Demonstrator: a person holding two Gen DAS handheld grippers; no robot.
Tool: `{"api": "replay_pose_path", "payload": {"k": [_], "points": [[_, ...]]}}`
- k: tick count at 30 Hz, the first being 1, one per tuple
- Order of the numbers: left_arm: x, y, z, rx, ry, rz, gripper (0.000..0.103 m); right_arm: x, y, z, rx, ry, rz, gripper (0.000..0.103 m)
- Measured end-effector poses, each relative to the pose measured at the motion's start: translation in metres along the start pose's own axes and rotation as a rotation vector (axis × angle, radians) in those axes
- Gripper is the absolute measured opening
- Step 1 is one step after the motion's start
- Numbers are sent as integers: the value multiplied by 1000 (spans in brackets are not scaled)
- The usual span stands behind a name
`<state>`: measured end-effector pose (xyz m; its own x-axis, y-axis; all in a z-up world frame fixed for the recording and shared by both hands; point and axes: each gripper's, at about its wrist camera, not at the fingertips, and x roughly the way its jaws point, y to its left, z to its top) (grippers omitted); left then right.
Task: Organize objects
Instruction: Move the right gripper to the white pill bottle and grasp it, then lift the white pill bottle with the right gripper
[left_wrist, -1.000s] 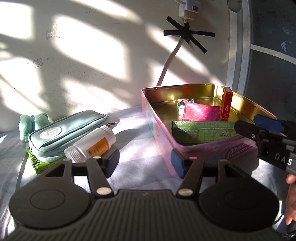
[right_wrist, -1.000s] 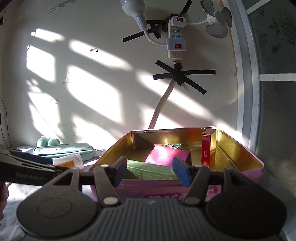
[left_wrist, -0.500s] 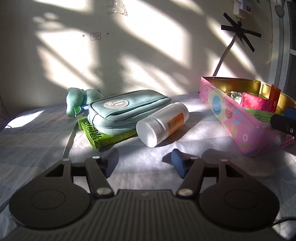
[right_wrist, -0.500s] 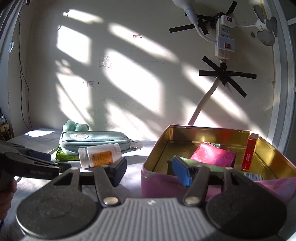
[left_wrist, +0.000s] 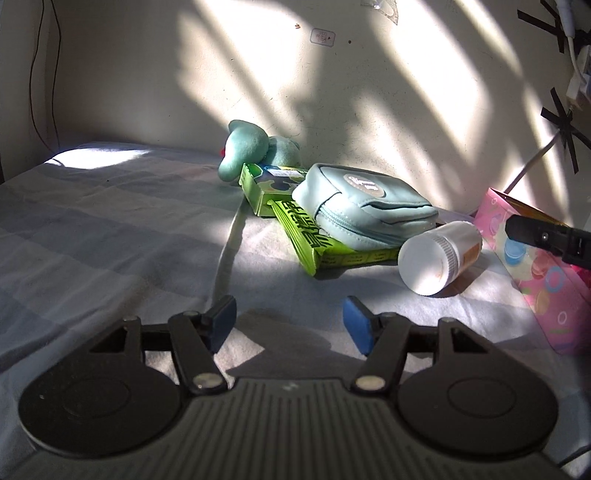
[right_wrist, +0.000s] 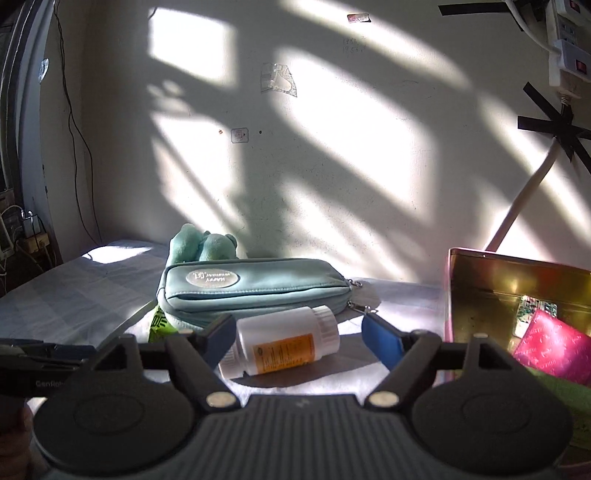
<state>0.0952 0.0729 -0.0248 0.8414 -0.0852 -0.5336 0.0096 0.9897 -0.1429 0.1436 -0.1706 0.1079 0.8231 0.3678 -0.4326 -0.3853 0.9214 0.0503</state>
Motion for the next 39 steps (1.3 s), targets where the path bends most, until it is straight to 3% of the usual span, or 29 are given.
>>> {"api": "replay_pose_path", "payload": {"k": [6,10,15,23,31,39], "points": [[-2,-8,-2,55,-30,-35,66,73,-20,27,85,143,2,71],[-1,-7,-1,56,-20,-58,66,102,-24,22,83,235,-3,69],[1,-5,-1,40,-7,-69,67,114,-35,5,199,337,88,63],[-1,3,0,-20,-18,-92,69,77,-8,-11,112,301,188,60],[5,24,3,-170,27,-152,69,34,13,-32,93,253,273,62],[6,25,3,-170,34,-155,69,-4,20,-50,105,233,340,63]]}}
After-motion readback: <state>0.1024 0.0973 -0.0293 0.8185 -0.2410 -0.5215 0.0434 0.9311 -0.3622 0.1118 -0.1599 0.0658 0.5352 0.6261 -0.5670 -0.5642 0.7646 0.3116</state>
